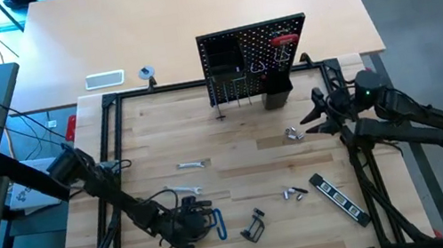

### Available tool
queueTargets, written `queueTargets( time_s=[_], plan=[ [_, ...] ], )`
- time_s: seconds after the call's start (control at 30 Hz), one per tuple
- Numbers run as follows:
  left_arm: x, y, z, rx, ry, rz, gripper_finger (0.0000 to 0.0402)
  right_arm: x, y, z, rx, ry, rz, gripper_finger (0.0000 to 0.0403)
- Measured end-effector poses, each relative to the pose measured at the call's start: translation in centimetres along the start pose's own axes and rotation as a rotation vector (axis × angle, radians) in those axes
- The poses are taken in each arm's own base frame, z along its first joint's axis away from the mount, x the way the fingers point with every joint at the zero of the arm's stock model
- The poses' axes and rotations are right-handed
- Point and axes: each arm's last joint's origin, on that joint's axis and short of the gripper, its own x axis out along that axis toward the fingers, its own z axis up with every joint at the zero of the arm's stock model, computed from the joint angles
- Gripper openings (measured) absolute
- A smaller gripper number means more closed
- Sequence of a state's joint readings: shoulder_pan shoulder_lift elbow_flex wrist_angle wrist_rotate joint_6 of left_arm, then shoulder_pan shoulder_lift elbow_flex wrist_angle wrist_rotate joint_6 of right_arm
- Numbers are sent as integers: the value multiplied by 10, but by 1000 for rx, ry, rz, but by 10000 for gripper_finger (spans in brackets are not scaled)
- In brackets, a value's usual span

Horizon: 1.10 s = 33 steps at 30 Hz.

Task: Hang tools onto peg board
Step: Hang the blue pick tool on the top hook on the peg board

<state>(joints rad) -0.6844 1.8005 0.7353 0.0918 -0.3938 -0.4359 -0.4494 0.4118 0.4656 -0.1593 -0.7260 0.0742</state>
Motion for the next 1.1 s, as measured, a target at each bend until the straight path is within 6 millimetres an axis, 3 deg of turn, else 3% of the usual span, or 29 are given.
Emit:
queueTargets(
  time_s=[0.27,0.53,0.9,1.1],
  plan=[
    [18,17,5,65,-22,64,12,5,6,1,-21,-9,-20,140],
    [21,47,22,125,-73,155,3,9,12,1,-17,-10,-18,140],
    [-7,82,54,176,-166,215,1,17,19,-9,63,82,-33,140],
    [-20,93,64,182,-211,227,1,35,21,-22,86,158,-41,140]
  ],
)
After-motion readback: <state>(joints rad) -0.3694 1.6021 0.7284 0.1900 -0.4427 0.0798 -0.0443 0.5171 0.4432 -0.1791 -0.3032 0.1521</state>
